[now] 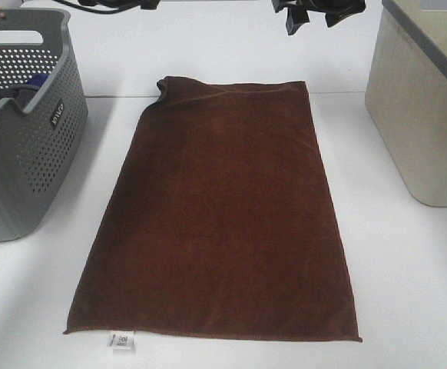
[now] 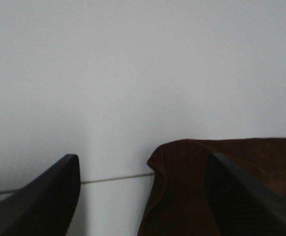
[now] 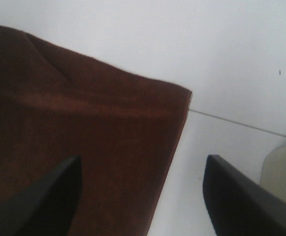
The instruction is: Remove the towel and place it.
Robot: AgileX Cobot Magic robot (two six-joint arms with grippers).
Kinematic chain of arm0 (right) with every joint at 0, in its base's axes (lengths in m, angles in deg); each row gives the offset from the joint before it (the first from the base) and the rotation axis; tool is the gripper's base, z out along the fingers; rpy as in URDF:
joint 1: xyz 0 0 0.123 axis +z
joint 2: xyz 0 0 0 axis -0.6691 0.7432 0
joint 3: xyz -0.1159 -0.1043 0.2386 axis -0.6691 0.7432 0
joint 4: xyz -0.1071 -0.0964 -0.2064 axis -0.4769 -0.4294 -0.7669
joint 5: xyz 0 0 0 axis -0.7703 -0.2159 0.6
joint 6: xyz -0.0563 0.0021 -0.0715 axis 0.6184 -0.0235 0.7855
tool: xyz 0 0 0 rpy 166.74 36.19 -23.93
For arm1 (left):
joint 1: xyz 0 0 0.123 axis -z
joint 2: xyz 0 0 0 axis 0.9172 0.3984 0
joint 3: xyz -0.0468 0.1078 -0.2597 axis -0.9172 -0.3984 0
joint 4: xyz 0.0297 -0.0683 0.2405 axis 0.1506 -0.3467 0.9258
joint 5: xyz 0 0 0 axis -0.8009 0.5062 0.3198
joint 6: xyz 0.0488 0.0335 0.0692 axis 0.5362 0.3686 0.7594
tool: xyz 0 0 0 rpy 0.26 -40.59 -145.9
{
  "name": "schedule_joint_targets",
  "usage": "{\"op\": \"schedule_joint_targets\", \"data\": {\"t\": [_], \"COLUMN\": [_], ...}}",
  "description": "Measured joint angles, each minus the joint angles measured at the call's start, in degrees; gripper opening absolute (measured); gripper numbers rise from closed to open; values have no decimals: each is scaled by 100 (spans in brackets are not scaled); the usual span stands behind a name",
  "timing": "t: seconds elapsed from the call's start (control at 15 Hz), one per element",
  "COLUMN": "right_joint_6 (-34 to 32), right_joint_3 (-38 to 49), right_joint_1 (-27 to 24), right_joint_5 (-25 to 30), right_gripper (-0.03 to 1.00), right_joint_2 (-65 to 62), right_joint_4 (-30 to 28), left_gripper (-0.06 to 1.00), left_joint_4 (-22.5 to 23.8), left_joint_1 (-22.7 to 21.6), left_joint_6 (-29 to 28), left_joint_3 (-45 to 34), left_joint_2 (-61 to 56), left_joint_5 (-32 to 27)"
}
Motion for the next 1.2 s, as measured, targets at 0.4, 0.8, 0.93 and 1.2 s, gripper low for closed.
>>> {"op": "schedule_joint_targets", "data": {"t": [0.4, 0.8, 0.93, 1.2], "right_joint_6": [-223, -281, -281, -281], "right_joint_3": [0, 1117, 1507, 3741], "right_joint_1": [115, 132, 132, 132], "right_joint_5": [1576, 1593, 1604, 1616], "right_gripper": [67, 67, 67, 67], "right_joint_2": [-1192, -2475, -2842, -4555], "right_joint_4": [120, 229, 229, 229], "left_gripper": [68, 68, 68, 68], "left_joint_4": [-189, -355, -470, -550], "left_joint_1": [201, 212, 235, 275], "left_joint_6": [1129, 1312, 1438, 1558], "left_joint_3": [6, -120, -264, -2315], "left_joint_2": [-1163, -2149, -2424, -4160], "left_joint_5": [-2779, -3484, -3484, -3478]}}
